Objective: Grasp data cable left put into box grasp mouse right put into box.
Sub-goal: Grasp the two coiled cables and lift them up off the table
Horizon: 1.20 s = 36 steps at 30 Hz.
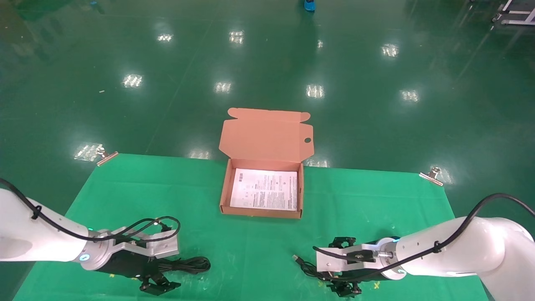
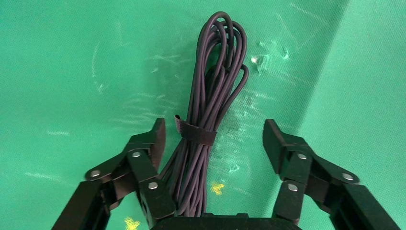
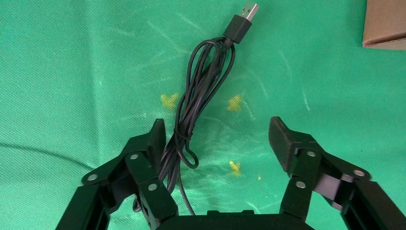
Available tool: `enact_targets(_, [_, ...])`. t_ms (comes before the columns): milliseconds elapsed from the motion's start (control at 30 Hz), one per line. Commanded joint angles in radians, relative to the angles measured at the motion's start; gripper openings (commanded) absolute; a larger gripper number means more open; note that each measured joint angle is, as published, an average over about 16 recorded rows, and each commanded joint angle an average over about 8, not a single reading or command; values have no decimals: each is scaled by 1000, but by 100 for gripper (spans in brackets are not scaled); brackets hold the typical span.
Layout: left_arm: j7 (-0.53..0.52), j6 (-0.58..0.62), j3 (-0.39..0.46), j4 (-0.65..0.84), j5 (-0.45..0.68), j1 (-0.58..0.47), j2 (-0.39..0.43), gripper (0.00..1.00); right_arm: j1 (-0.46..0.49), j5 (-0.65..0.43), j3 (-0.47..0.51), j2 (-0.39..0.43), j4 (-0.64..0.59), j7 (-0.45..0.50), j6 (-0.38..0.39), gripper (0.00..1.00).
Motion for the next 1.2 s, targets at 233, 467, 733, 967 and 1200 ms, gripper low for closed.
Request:
enact_targets(233, [-2,2,0,-6,0,2,-2,0,0,1,0,2,4,1,-3,0])
enact_targets(467, [-2,2,0,-8,-1,2,-3,0,0,1,0,2,6,2,-4,0])
enact_targets(733, [-3,3,0,-10,-1,3,-4,0,-1,1,0,3,6,2,-5,0])
enact_targets(967, [0,4,0,-13,0,0,-7,0,-1,1,0,3,7,2,-5,0])
enact_targets(1200, [21,18,-3,-75,5,-34,-60,0,41,17,36,58,47,49,-9,0])
